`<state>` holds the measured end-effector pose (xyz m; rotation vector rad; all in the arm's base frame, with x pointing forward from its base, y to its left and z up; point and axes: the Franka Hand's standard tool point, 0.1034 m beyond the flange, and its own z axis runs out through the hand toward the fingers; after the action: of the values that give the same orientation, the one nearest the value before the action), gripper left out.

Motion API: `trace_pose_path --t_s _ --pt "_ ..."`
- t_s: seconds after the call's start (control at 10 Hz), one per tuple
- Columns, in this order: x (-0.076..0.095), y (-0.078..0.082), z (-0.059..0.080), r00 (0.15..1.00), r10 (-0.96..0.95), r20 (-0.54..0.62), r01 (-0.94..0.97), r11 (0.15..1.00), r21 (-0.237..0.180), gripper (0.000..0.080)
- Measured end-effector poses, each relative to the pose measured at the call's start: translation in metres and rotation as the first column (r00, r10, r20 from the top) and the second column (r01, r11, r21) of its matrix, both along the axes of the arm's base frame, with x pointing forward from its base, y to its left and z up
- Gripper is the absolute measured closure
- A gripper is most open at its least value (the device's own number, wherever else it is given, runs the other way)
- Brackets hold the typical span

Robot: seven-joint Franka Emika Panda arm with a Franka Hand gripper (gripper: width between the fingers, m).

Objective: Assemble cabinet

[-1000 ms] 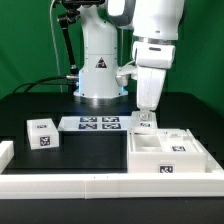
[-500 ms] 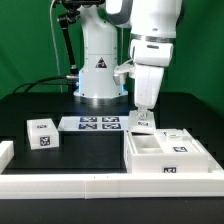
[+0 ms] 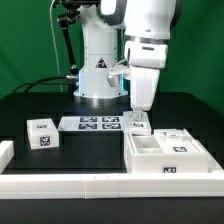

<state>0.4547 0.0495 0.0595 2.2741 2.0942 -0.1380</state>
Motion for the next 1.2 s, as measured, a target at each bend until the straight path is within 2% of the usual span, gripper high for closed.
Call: trace_pose_path --t_s 1.2 --pt "0.0015 0.0021 -0.0012 0.999 0.033 -0.005 -0.033 0.999 0.003 0.0729"
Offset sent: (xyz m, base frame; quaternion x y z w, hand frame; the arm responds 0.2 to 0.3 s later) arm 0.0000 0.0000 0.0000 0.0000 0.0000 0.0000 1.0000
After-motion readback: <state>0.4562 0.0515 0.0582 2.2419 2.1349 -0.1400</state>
